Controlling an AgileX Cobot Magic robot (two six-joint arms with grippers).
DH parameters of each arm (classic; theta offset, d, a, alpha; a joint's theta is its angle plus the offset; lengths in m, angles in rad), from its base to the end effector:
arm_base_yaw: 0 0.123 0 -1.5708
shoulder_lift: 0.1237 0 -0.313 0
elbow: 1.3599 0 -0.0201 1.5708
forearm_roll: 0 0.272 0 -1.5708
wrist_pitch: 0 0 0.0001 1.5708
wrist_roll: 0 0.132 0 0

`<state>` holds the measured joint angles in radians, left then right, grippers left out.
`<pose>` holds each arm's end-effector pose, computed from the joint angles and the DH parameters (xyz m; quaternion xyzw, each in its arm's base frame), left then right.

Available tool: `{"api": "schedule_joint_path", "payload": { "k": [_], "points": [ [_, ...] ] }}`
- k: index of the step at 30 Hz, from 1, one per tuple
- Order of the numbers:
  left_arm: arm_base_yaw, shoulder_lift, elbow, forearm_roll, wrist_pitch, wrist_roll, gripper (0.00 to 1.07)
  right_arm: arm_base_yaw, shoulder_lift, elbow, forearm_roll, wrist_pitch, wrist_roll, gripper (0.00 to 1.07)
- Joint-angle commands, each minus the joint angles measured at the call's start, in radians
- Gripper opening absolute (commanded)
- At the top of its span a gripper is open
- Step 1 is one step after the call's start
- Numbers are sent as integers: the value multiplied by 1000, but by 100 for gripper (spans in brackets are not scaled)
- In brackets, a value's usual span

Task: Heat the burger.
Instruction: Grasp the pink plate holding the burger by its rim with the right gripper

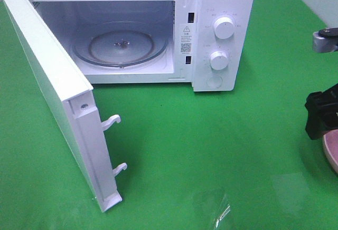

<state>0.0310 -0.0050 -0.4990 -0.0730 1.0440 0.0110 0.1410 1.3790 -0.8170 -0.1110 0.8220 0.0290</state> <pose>0.0226 -0.0076 0.2708 -0.0073 0.8472 -0.0253 0.5306 0.2646 0.0267 0.2022 -0.0872 0.9858 -0.0337 0.1397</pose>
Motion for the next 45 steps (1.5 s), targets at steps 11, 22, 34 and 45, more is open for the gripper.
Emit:
{"api": "schedule_joint_path", "payload": {
  "k": [11, 22, 34, 45],
  "points": [
    [-6, -19, 3, 1, -9, -2, 100, -69, 143, -2, -86, -82, -4, 85],
    [-6, -19, 3, 1, -9, -2, 100, -69, 292, -2, -115, -148, 20, 84],
    [-6, -19, 3, 1, -9, -2, 100, -117, 358, -2, -134, -231, 50, 81],
    [-6, -19, 3, 1, -9, -2, 100, -117, 391, 64, -130, -302, 51, 79]
  ]
}}
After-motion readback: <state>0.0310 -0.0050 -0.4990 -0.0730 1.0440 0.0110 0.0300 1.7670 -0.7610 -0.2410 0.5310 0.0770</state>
